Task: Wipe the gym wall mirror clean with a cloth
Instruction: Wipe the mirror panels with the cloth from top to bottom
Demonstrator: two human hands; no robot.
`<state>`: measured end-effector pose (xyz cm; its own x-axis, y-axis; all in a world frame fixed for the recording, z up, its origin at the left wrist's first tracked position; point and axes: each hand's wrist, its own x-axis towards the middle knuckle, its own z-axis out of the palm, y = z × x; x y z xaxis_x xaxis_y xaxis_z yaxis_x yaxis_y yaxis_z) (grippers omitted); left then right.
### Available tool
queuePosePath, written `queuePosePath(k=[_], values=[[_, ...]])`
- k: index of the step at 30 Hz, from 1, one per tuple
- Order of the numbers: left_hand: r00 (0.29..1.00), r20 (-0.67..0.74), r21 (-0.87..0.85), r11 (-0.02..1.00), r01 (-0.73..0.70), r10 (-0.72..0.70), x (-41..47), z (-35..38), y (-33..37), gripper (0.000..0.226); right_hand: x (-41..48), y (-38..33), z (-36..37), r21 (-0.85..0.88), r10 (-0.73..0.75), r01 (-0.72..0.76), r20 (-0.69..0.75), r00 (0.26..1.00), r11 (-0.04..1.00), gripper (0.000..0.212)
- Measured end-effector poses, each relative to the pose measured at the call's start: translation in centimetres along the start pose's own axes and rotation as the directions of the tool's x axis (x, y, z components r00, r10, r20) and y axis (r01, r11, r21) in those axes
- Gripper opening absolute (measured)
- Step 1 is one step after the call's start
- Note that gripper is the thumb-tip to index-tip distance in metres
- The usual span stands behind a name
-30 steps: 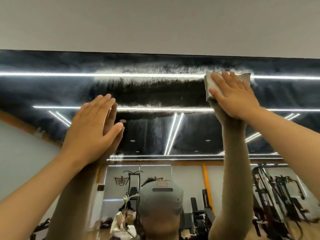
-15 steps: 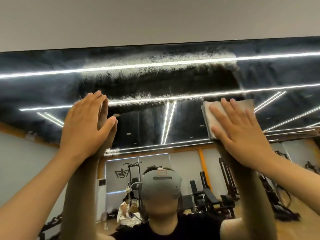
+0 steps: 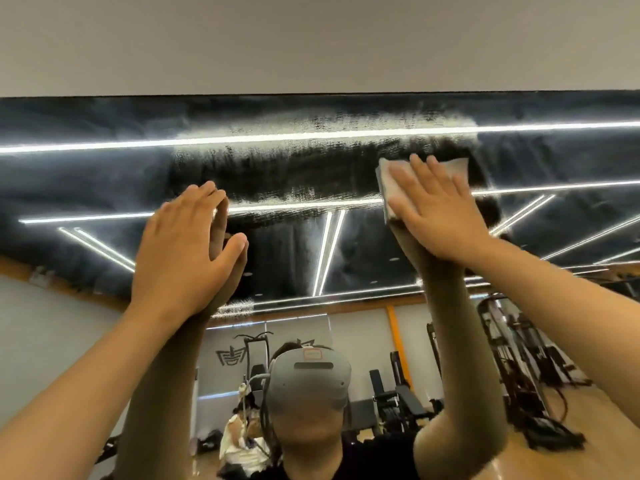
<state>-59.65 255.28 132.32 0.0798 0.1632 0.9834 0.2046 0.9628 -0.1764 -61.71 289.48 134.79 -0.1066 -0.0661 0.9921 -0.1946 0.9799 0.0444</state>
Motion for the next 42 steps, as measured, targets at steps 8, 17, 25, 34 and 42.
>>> queuePosePath(k=[8, 17, 25, 34, 42], values=[[1.000, 0.005, 0.003, 1.000, -0.008, 0.008, -0.1, 0.0, 0.2, 0.063, 1.2, -3.5, -0.2, -0.020, 0.027, -0.026, 0.062, 0.998, 0.999, 0.060], [1.000, -0.003, -0.001, 1.000, -0.002, 0.002, 0.0, 0.0, 0.4, 0.065, -16.9, -4.6, 1.7, -0.011, -0.298, 0.301, 0.092, 0.950, 0.954, 0.058], [1.000, -0.012, 0.003, 1.000, -0.012, 0.012, 0.0, 0.2, 0.2, 0.064, -5.8, -6.3, 0.9, -0.021, -0.275, 0.276, 0.048, 0.960, 0.961, 0.064], [0.999, -0.047, -0.058, 0.998, -0.019, 0.016, 0.0, 0.5, 0.0, 0.062, 3.7, -10.9, 0.2, 0.002, -0.046, 0.046, 0.079, 0.996, 0.999, 0.052], [0.997, -0.074, -0.078, 0.997, -0.014, 0.008, -0.3, 0.6, 0.2, 0.051, -10.8, -14.6, 2.4, 0.008, -0.282, 0.282, 0.060, 0.958, 0.959, 0.056]])
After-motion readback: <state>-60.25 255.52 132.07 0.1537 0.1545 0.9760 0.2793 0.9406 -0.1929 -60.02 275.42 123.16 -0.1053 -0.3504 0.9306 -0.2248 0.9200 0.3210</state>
